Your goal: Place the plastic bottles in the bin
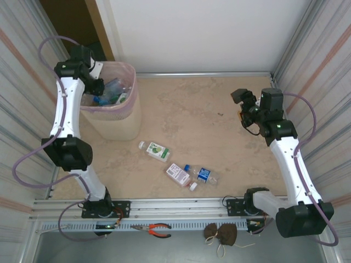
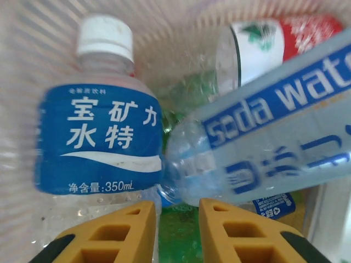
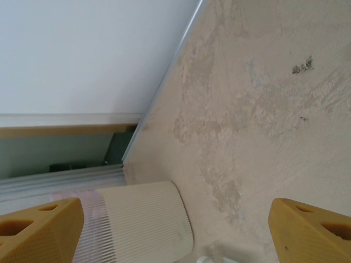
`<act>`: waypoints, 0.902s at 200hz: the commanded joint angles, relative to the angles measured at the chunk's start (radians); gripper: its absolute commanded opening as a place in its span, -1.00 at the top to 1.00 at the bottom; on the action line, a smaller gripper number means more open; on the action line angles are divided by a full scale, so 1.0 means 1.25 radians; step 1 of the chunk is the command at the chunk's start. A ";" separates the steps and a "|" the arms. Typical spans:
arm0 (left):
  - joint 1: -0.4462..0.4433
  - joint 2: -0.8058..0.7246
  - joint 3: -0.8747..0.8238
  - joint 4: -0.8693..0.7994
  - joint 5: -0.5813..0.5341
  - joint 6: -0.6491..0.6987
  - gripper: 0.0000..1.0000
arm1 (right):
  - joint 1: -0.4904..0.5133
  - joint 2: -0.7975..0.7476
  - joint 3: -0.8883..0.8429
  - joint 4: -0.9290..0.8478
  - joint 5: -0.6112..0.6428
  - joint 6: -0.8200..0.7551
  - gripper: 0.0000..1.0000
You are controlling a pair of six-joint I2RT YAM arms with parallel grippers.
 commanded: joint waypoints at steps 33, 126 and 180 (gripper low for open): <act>0.051 -0.033 -0.053 0.050 0.072 -0.028 0.49 | -0.007 -0.017 0.000 -0.012 -0.017 -0.048 -0.71; 0.052 -0.159 0.021 0.075 0.286 -0.103 0.47 | 0.000 -0.014 0.029 -0.038 -0.141 -0.167 -0.66; 0.050 -0.254 -0.062 0.109 0.461 -0.177 0.45 | 0.099 0.036 0.105 -0.169 -0.144 -0.296 -0.57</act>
